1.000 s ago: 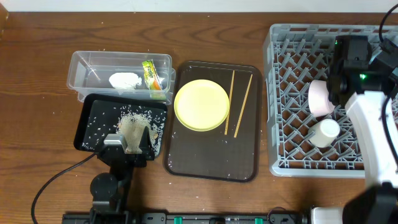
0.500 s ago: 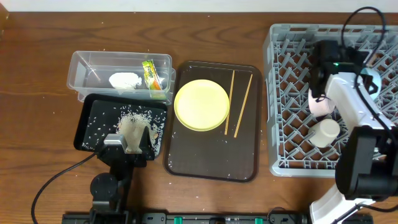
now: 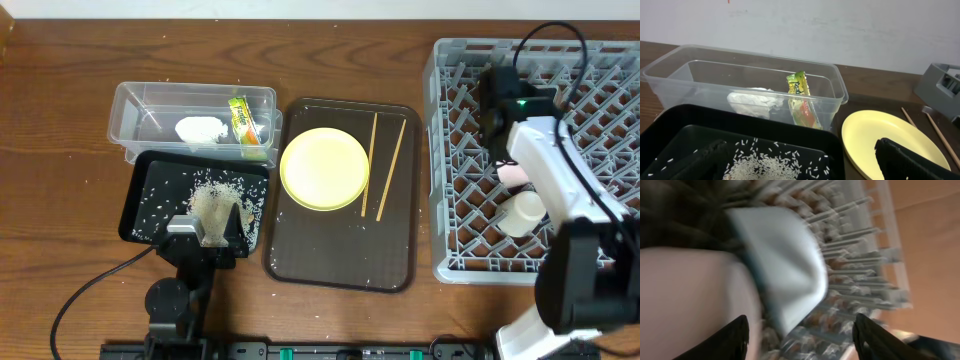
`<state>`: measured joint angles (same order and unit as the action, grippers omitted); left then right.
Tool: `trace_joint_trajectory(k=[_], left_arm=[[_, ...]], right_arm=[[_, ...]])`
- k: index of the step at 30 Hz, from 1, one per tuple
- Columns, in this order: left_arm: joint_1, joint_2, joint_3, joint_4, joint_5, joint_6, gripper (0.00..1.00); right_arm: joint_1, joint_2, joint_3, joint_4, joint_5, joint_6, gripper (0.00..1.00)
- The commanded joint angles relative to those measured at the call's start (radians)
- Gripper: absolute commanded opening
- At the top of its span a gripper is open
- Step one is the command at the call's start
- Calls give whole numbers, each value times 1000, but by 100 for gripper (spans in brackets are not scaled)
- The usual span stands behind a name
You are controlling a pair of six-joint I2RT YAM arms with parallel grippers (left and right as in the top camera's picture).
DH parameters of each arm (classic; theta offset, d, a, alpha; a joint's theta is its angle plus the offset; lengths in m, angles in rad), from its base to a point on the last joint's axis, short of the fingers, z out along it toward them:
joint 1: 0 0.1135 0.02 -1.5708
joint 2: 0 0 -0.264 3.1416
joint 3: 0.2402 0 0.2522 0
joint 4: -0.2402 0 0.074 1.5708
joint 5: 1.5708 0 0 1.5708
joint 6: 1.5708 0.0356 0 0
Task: Sort waste into correct bins and load items into the dishwasher rack
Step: 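Reach the right gripper to the yellow plate and grasp its edge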
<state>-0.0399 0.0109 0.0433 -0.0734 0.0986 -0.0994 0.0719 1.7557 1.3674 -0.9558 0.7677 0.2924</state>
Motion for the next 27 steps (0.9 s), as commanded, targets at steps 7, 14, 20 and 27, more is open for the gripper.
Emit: trace_joint_trajectory(k=[7, 14, 20, 27], left_arm=[[5, -7, -27, -11, 6, 13, 96], [5, -7, -27, -11, 6, 13, 96], [5, -7, -27, -11, 6, 13, 96], [5, -7, -27, -11, 6, 13, 96]], right_arm=[[192, -279, 108, -87, -940, -69, 55], [484, -181, 1, -10, -851, 238, 58], [592, 0, -63, 130, -850, 530, 50], [636, 152, -63, 223, -871, 770, 45]])
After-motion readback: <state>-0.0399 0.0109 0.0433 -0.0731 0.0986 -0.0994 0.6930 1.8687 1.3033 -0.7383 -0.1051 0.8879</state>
